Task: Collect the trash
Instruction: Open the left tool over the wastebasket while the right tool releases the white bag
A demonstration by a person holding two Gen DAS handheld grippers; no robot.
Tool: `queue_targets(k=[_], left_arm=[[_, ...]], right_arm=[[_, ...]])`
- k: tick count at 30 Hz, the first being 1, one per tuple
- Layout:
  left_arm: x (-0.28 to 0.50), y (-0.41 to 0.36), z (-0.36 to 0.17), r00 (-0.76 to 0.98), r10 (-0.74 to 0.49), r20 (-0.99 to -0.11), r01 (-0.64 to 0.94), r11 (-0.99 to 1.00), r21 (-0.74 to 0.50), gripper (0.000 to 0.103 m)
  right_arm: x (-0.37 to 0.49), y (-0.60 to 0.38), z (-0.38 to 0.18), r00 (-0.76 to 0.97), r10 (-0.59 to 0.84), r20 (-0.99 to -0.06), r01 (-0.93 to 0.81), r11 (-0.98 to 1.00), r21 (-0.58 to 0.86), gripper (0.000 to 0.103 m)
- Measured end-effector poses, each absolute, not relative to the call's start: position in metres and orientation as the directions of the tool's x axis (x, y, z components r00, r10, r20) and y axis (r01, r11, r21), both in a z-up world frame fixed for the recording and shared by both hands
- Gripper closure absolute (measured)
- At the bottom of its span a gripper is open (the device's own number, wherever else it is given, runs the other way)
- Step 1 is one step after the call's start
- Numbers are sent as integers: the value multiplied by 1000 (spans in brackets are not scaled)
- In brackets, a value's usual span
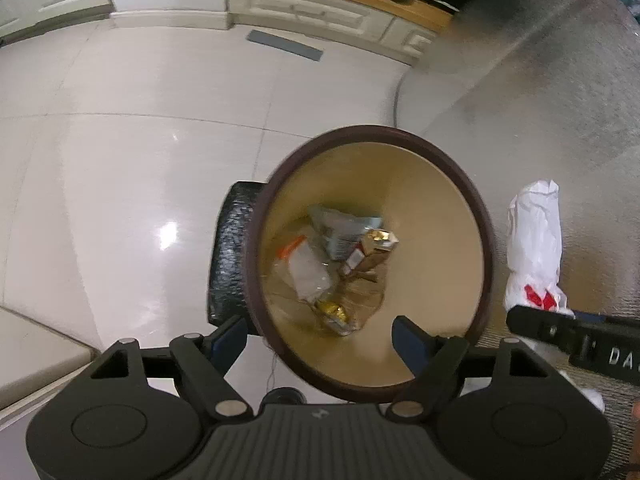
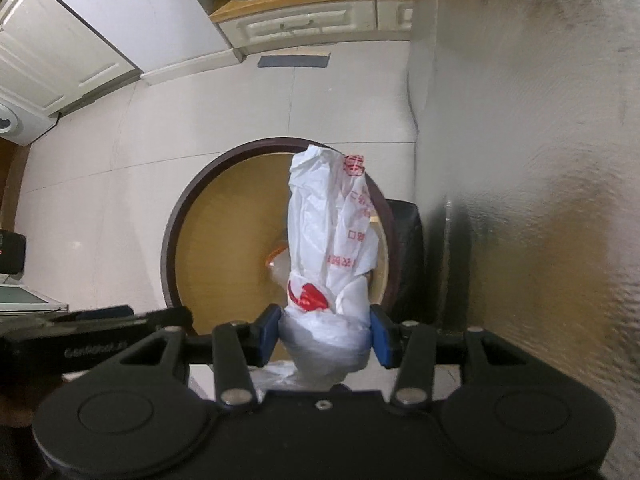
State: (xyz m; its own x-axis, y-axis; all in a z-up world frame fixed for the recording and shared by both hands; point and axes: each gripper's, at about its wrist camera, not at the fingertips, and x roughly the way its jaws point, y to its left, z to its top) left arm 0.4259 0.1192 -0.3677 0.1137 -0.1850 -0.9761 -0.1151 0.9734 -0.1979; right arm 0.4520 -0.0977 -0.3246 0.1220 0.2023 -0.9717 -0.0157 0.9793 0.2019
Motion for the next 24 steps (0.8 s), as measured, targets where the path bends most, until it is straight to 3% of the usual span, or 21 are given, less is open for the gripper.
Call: queue_targets(k=[5,6,7,8,17,24], left_arm=[[421,136,-363,136,-151,-979,-138,976,-169,16],[421,139,-362,140,-147,-979,-140,976,-166,15],[421,140,-361,143,-144,-979,-141,976,-164,14],[421,142,-360,145,-140,-979,-141,977,-161,11],[419,147,-357,136,-121,-983,-139,980,-140,0],[411,145,-349,144,-127,-981,-119,982,-144,0]], right_arm=[[461,-85,-330,143,289,-947,-79,957,280,52],[462,-83,-331,146,317,-937,-88,948,307,38],[463,-81,-332,154,329,-932,-90,944,319,18],[462,-79,-331,167,324,-931,-89,945,313,12],[447,-76,-333,135,250,-959,-131,964,233,10],[436,-82,-321,168,205,-964,-125,975,185,0]])
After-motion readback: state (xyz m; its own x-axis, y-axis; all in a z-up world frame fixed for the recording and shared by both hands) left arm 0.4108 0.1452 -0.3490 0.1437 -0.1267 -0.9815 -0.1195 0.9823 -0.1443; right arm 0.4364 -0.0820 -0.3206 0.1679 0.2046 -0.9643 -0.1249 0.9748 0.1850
